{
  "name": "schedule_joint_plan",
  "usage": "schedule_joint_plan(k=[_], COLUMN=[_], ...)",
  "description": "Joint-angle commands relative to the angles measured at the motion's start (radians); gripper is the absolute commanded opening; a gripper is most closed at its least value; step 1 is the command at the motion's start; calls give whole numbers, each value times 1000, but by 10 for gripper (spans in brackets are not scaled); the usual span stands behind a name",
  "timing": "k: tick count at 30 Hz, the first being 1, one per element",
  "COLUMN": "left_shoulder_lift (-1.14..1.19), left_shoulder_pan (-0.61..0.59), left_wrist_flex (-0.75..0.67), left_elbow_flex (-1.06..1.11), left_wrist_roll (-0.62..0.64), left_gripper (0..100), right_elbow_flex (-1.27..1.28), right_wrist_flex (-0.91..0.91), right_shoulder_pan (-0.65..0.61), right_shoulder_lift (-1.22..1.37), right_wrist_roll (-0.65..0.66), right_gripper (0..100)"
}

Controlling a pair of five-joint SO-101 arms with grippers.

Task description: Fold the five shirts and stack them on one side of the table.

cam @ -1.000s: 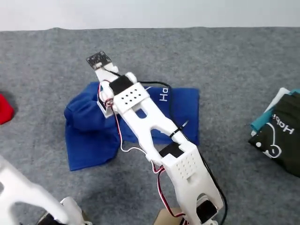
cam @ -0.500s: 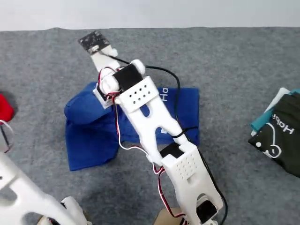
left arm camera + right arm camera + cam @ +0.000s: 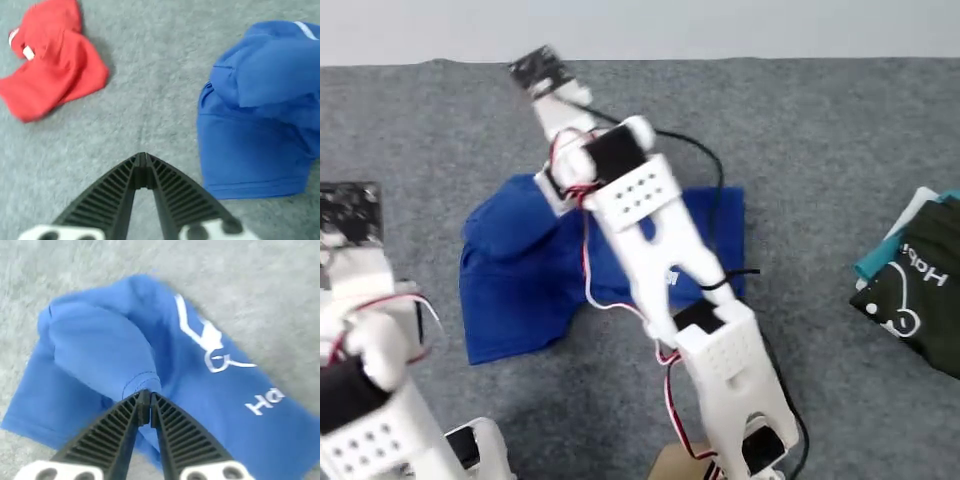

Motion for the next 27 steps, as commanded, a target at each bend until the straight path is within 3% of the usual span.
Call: schedule_joint_plan(k=[1,11,20,27], left_shoulder_lift=[-137,-508,-761,-720], left_shoulder_pan=[58,296,310,315], left_wrist_flex=[-23,-89,-284,-341], left_elbow_flex=[36,226,450,526], left_wrist_roll=[-14,-12,-6,-11], left_gripper=[6,6,6,8], right_elbow_flex=[-57,-57,-55,-48], right_wrist_flex=[16,15,24,39], right_shoulder_pan=[58,125,148,236], right_shoulder_lift=[-120,-214,-239,-240], right_wrist_roll=[63,104,104,103], right_gripper=[9,9,14,16])
